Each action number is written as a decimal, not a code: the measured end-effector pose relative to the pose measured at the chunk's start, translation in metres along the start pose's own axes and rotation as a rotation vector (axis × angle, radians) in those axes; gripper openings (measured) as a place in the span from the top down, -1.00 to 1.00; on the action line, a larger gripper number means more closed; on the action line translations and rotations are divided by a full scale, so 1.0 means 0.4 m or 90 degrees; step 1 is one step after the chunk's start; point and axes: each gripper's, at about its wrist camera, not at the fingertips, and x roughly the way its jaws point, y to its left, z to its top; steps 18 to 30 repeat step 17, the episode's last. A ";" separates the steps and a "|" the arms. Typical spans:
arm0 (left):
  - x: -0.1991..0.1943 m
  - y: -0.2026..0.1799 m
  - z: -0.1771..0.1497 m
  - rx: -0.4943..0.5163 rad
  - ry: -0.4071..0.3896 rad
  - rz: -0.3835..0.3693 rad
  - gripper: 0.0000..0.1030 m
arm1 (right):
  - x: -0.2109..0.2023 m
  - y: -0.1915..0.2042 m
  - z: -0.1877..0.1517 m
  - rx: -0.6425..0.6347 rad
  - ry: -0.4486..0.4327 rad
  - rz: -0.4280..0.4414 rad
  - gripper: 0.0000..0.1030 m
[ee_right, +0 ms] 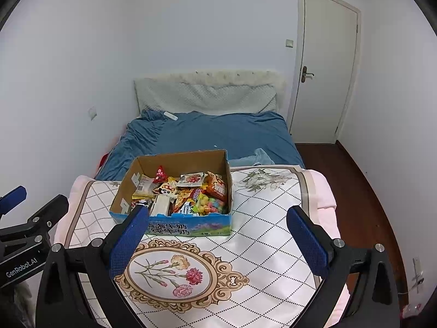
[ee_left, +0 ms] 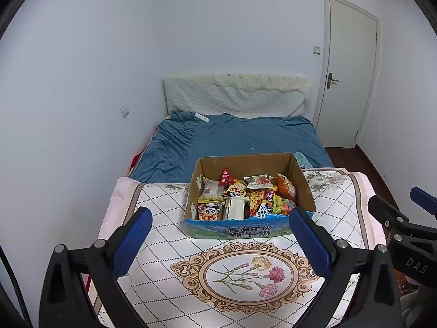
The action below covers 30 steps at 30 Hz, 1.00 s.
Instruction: Organize snacks
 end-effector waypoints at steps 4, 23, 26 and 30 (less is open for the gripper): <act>0.001 0.000 -0.003 0.001 0.000 -0.001 -0.99 | 0.001 -0.001 0.000 -0.001 -0.001 0.000 -0.99; 0.000 -0.001 -0.007 0.006 -0.004 0.001 -1.00 | 0.001 -0.003 -0.004 -0.002 0.000 -0.002 -0.99; 0.000 -0.001 -0.007 0.006 -0.004 0.001 -1.00 | 0.001 -0.003 -0.004 -0.002 0.000 -0.002 -0.99; 0.000 -0.001 -0.007 0.006 -0.004 0.001 -1.00 | 0.001 -0.003 -0.004 -0.002 0.000 -0.002 -0.99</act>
